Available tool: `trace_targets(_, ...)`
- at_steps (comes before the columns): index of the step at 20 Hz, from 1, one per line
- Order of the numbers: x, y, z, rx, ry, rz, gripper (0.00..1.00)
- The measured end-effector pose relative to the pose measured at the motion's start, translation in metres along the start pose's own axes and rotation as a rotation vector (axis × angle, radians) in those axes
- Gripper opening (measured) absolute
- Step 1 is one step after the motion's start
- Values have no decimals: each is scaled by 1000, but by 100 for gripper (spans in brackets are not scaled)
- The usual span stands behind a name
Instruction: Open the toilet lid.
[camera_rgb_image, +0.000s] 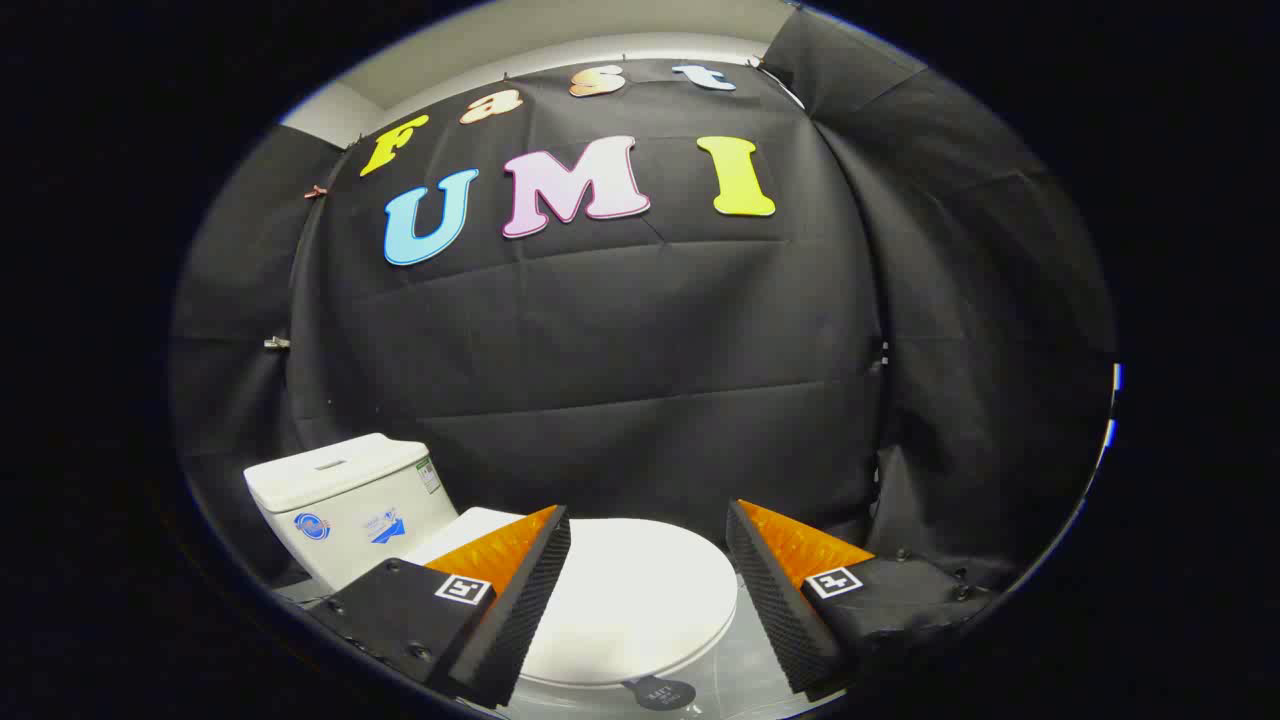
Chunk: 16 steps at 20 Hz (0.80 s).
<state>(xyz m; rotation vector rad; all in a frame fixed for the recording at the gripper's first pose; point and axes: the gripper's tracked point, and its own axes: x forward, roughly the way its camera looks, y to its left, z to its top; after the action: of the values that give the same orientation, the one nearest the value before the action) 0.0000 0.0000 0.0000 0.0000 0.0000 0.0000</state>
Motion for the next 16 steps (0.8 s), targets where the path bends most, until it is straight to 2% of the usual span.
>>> trace_targets(7, 1, -4, 0, 15, 0, -12, 98)
trace_targets(16, 1, 1, 1, -24, -7, -5, 98)
